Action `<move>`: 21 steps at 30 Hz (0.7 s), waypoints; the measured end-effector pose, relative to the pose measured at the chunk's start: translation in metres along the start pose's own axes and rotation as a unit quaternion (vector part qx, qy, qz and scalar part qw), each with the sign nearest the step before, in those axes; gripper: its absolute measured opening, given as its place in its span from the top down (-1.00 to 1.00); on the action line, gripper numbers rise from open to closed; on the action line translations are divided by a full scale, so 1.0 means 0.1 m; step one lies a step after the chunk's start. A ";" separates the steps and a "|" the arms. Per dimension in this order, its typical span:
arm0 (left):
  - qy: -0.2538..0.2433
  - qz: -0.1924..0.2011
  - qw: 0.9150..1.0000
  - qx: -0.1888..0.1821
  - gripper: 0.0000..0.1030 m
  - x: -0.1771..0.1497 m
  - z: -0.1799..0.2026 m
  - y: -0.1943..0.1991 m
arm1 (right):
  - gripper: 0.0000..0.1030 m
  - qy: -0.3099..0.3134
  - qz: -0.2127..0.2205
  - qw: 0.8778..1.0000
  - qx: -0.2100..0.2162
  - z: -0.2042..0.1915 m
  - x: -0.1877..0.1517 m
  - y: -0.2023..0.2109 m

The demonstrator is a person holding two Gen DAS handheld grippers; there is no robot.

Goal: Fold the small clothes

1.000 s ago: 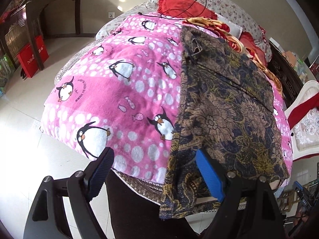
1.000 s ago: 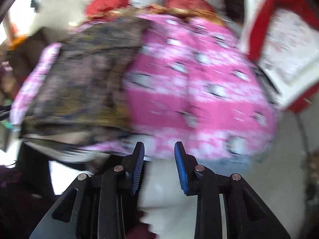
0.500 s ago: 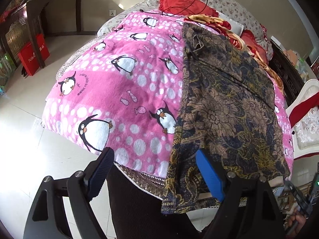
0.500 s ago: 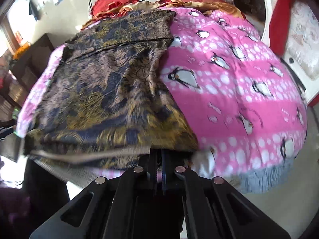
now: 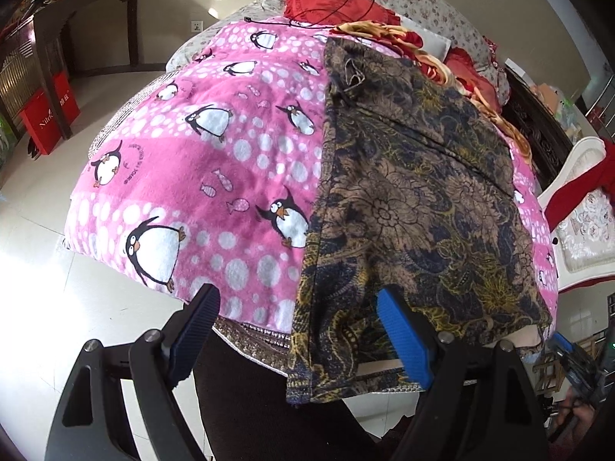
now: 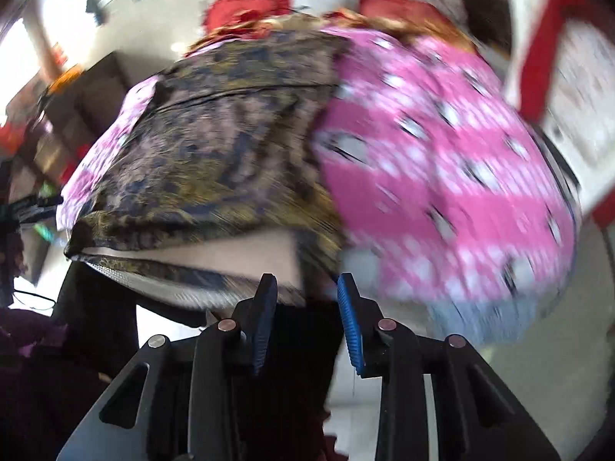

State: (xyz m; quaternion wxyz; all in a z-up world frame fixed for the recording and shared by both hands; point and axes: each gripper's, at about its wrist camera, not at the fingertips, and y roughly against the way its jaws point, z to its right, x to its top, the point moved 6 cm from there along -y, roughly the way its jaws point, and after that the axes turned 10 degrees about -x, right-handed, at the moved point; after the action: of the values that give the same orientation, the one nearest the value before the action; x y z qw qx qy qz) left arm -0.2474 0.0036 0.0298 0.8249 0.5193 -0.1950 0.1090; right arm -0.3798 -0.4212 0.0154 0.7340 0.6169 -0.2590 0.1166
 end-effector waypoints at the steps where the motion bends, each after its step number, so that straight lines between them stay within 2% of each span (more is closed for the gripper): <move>1: 0.001 0.000 1.000 0.000 -0.70 0.00 -0.01 0.01 | 0.45 0.008 -0.004 1.000 -0.017 -0.05 0.03 -0.11; 4: 0.014 -0.002 1.000 0.005 -0.70 -0.01 -0.08 0.01 | 0.45 -0.009 -0.025 0.999 -0.022 -0.06 0.09 -0.45; 6: 0.023 -0.004 1.000 0.004 -0.70 -0.02 -0.13 0.01 | 0.47 -0.041 -0.018 0.999 -0.016 0.03 0.17 -0.56; 7: 0.026 -0.006 1.000 0.005 -0.70 -0.02 -0.14 0.00 | 0.54 -0.044 -0.016 0.999 -0.016 0.06 0.20 -0.59; 8: 0.026 -0.007 1.000 0.007 -0.70 -0.02 -0.15 -0.01 | 0.80 -0.043 -0.017 0.999 -0.019 0.09 0.19 -0.57; 9: 0.025 -0.006 1.000 0.008 -0.70 -0.03 -0.15 0.00 | 0.95 -0.046 -0.013 0.999 -0.014 0.11 0.17 -0.53; 13: 0.017 -0.002 1.000 -0.001 -0.70 -0.05 -0.14 0.03 | 0.99 -0.071 -0.018 0.996 0.048 0.34 -0.10 -0.12; 16: 0.013 -0.009 1.000 -0.010 -0.70 -0.09 -0.12 -0.01 | 0.98 -0.080 -0.042 0.992 0.092 0.47 -0.30 0.01; 21: 0.007 -0.022 0.999 -0.034 -0.75 -0.13 -0.03 -0.07 | 0.97 -0.112 -0.072 0.990 0.040 0.79 -0.43 -0.09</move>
State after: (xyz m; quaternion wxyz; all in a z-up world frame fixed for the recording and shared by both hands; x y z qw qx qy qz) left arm -0.2558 0.0034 0.0175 0.8457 0.4941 -0.1815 0.0882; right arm -0.4306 -0.4930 -0.0066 0.6817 0.6717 -0.2900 0.0037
